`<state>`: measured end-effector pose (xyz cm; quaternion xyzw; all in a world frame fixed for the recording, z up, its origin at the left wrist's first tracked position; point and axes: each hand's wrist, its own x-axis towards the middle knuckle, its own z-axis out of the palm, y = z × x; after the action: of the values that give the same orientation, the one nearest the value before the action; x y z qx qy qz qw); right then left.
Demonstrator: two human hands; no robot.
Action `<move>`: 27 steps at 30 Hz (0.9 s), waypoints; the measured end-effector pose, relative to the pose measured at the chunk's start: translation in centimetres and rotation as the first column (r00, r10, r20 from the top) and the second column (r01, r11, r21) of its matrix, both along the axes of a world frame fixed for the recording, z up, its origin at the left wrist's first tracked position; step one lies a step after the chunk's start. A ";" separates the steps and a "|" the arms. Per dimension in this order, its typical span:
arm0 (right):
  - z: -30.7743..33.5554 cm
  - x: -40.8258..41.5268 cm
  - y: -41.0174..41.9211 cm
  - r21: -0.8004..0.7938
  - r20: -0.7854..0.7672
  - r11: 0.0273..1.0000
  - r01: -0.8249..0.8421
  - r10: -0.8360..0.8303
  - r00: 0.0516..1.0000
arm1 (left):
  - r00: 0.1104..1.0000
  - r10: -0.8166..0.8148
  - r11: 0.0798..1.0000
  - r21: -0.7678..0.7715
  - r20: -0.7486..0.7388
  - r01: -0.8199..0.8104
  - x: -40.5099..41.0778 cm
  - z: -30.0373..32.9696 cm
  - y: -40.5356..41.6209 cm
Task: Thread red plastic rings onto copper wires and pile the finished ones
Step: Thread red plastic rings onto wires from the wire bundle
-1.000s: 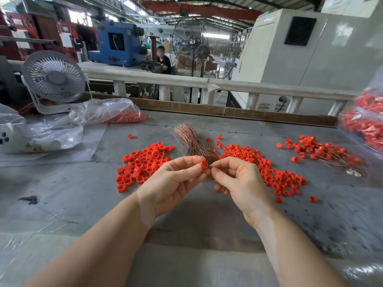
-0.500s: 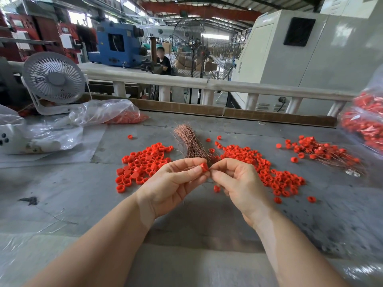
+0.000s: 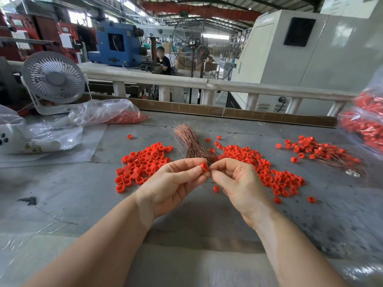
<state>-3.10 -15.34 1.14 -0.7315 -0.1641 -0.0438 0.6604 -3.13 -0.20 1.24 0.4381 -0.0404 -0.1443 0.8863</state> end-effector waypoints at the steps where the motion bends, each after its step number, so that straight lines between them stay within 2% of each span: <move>1: 0.0 0.0 0.0 -0.004 0.001 1.000 0.000 0.000 1.000 | 1.000 -0.001 1.000 0.001 0.001 0.001 0.0 0.0 0.0; 18: 0.4 -0.4 0.1 0.056 -0.011 0.998 -0.023 0.023 1.000 | 1.000 0.005 1.000 -0.003 0.005 -0.005 0.0 0.1 0.0; 27: 0.4 -0.3 0.0 0.022 -0.009 1.000 -0.002 0.002 1.000 | 1.000 -0.004 1.000 0.008 0.011 0.004 -0.2 0.2 -0.1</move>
<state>-3.41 -15.35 1.49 -0.7243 -0.1611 -0.0415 0.6692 -3.32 -0.25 1.42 0.4423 -0.0455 -0.1440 0.8841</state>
